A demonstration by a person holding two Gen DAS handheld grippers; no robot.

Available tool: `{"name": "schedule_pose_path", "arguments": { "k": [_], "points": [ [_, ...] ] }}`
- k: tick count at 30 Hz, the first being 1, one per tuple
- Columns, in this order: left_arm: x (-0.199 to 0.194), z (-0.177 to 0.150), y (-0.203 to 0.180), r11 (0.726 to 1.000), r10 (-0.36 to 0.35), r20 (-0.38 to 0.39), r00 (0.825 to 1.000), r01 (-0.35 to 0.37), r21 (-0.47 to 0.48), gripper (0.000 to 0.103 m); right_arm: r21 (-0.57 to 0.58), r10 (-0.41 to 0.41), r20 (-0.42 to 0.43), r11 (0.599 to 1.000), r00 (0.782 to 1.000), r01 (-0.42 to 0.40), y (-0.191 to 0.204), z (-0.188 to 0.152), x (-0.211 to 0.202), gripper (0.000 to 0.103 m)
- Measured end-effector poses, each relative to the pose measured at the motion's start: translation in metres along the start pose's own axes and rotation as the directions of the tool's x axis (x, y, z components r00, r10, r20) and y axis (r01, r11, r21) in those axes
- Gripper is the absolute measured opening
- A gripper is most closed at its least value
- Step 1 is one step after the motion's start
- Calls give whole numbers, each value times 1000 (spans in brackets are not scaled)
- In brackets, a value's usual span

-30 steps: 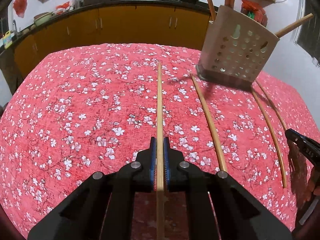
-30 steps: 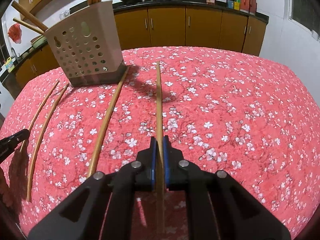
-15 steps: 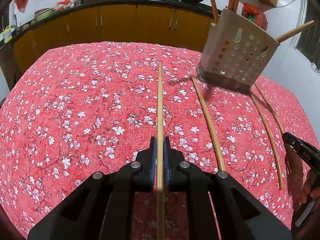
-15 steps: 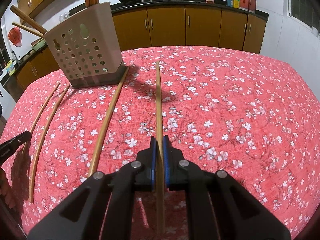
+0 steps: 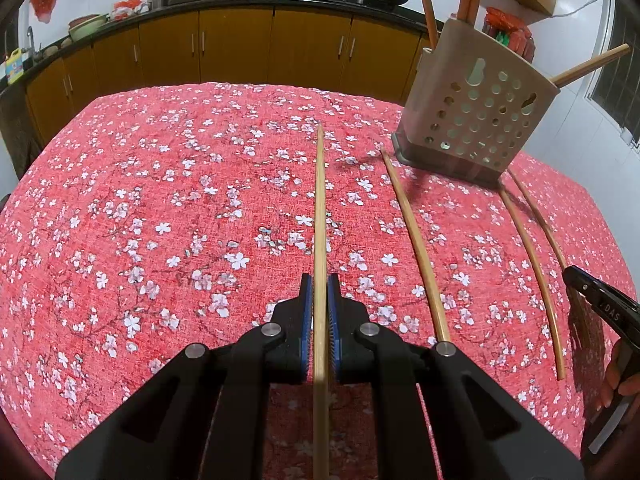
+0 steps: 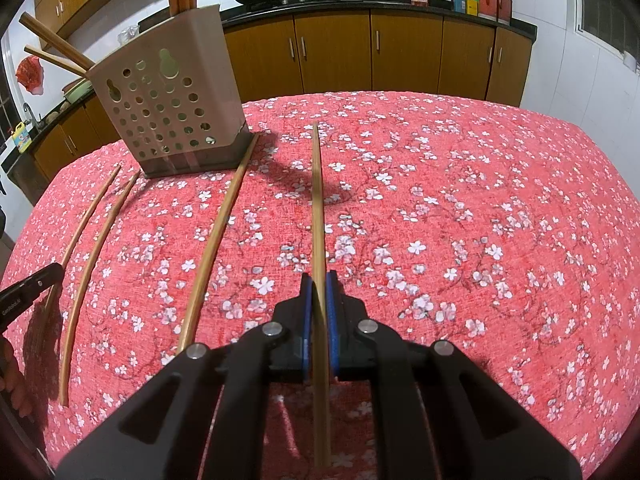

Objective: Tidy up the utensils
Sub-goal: 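Grasp a chopstick with the right tool while the left tool grasps another, then lift both held chopsticks upright above the beige holder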

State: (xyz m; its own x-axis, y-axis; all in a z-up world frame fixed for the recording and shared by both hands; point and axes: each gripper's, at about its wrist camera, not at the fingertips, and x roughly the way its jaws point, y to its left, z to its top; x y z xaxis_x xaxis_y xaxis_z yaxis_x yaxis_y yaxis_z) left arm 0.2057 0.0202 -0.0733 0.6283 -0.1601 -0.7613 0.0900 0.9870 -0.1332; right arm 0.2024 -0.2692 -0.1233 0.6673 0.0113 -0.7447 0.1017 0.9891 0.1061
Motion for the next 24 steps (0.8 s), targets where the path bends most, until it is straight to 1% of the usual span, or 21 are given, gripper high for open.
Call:
{"name": "schedule_pose_path", "arguments": {
  "k": [24],
  "points": [
    [0, 0, -1, 1000, -3, -2, 1000, 3, -6, 9, 1, 2, 0, 1000, 1000, -2, 0, 0, 0, 9]
  ]
}}
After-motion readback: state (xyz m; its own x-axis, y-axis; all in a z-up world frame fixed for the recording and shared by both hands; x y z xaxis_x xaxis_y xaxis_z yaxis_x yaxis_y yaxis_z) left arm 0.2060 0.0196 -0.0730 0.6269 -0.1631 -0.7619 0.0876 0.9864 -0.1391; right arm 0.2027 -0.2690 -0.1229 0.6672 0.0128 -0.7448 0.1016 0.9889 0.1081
